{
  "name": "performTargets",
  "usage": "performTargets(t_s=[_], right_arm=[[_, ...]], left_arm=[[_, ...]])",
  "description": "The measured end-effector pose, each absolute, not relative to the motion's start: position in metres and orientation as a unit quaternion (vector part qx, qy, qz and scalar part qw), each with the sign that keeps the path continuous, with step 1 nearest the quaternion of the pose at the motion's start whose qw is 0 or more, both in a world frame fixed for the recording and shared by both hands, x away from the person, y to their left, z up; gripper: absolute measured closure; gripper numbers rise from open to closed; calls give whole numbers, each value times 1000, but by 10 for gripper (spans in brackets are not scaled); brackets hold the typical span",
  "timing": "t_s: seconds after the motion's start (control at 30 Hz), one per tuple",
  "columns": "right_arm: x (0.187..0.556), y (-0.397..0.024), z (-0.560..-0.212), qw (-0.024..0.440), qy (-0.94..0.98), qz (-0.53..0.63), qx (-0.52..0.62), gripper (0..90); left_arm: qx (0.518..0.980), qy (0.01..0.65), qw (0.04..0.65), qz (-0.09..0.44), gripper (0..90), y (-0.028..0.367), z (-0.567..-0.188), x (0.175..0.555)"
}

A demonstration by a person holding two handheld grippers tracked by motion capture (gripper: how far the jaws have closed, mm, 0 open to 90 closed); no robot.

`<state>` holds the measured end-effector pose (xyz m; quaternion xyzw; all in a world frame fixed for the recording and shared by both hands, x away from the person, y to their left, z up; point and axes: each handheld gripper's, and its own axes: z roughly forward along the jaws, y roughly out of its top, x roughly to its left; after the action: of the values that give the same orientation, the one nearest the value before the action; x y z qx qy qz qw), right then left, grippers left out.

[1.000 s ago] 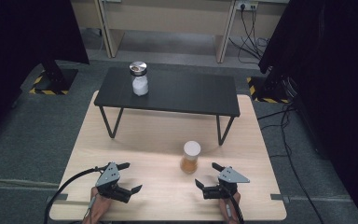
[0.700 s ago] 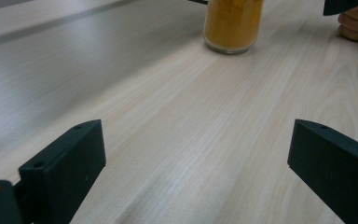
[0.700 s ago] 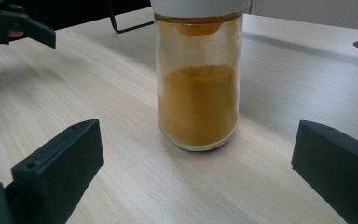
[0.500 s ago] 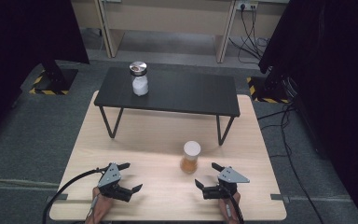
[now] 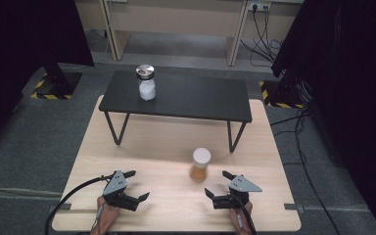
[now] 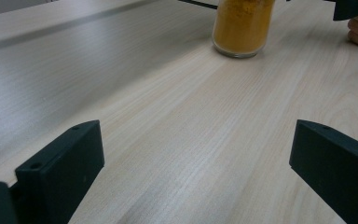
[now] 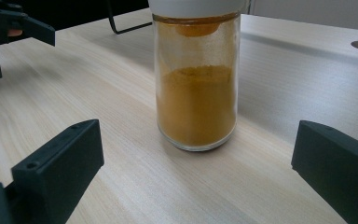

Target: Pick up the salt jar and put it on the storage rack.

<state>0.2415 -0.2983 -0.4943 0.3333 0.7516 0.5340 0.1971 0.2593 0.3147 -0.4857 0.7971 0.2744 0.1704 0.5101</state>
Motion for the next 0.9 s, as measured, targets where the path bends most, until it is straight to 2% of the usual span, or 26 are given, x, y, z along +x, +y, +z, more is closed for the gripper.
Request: performTargets(t_s=[0.9], right_arm=[[242, -300, -495, 196, 749, 538, 334, 20]], left_arm=[[797, 276, 510, 167, 19, 315, -485, 260]])
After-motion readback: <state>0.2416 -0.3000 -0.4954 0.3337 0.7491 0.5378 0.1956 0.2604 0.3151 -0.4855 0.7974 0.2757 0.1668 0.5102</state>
